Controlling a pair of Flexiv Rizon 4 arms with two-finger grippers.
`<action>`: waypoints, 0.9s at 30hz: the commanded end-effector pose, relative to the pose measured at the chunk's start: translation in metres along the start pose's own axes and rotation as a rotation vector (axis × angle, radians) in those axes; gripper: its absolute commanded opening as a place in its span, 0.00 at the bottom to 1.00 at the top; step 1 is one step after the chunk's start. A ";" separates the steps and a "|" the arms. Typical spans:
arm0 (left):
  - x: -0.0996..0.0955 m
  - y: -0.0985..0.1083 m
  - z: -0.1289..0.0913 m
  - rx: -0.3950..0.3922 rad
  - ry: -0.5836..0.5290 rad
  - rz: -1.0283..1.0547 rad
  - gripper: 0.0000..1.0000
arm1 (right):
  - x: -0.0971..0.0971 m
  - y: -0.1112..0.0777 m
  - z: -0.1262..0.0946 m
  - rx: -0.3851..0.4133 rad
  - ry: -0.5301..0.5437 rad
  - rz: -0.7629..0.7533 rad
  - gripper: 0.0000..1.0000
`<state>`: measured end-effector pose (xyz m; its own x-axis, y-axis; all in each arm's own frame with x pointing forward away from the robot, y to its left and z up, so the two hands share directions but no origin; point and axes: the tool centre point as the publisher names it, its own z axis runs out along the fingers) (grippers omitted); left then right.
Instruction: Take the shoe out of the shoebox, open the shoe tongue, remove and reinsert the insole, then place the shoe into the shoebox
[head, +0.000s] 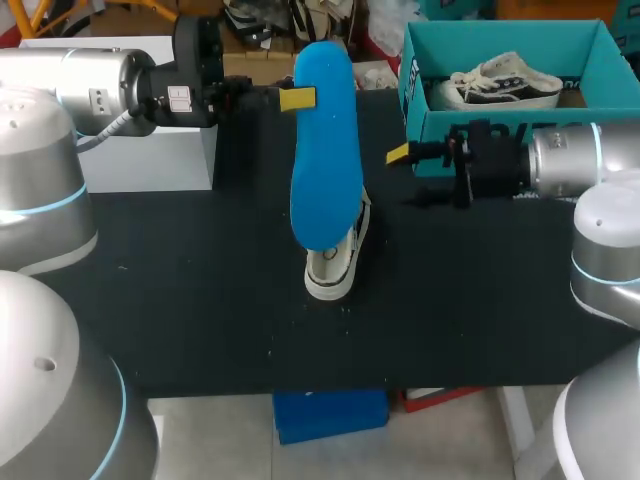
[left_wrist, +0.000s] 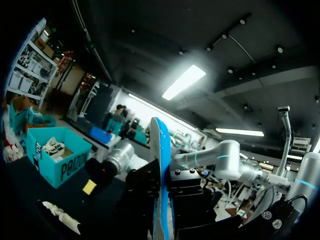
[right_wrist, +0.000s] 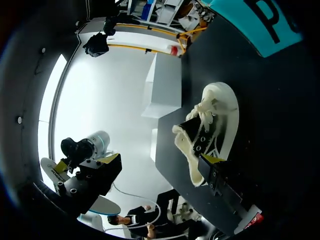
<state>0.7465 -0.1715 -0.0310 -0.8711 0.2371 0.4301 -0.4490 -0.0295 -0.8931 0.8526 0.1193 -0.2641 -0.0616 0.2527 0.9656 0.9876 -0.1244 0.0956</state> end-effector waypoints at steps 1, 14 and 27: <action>-0.001 0.001 0.001 0.001 -0.003 0.002 0.00 | -0.001 -0.002 0.001 -0.011 0.020 -0.003 1.00; 0.007 0.000 0.004 -0.073 -0.041 0.285 0.00 | -0.001 -0.006 0.002 -0.031 0.059 0.002 1.00; 0.044 0.042 0.026 -0.210 0.034 0.812 0.00 | -0.001 -0.006 0.002 -0.031 0.059 0.002 1.00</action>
<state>0.6916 -0.1899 -0.0454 -0.9708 0.2382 -0.0277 0.0257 -0.0113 -0.9996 0.8473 0.1201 -0.2652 -0.0687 0.1952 0.9784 0.9834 -0.1520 0.0994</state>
